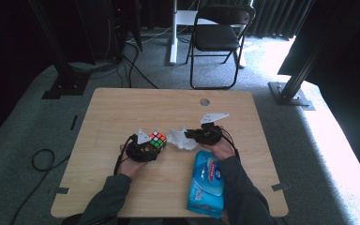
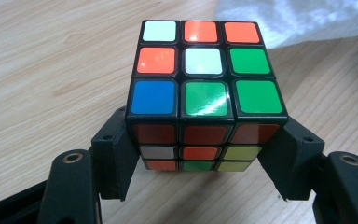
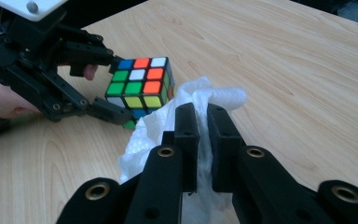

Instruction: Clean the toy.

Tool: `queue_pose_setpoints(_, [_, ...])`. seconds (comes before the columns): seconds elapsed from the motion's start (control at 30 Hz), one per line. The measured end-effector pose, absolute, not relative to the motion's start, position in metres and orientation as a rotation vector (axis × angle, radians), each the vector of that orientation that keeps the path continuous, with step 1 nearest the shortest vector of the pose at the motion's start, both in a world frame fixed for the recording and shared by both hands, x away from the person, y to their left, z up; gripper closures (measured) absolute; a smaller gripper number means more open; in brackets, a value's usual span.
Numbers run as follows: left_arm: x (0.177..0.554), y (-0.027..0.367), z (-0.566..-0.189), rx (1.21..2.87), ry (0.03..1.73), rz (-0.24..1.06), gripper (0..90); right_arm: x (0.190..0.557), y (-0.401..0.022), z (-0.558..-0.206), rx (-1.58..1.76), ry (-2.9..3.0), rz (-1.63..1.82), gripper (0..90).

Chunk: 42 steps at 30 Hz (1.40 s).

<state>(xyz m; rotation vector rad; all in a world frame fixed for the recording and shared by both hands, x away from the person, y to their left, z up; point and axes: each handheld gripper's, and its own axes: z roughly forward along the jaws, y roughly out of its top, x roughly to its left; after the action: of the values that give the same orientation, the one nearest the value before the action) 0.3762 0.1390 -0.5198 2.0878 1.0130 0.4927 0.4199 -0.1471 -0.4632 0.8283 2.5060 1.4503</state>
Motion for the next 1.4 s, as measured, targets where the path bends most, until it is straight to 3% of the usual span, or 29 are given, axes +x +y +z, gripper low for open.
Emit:
queue_pose_setpoints(0.6, [0.377,0.121,-0.517,2.111,0.928,0.468,34.4,0.423,-0.128,-0.456,0.757,2.526,1.552,84.4])
queue_pose_setpoints(1.4, [0.373,0.103,-0.504,2.120,0.846,0.443,34.4,0.425,-0.109,-0.458,0.729,2.550,1.441,84.2])
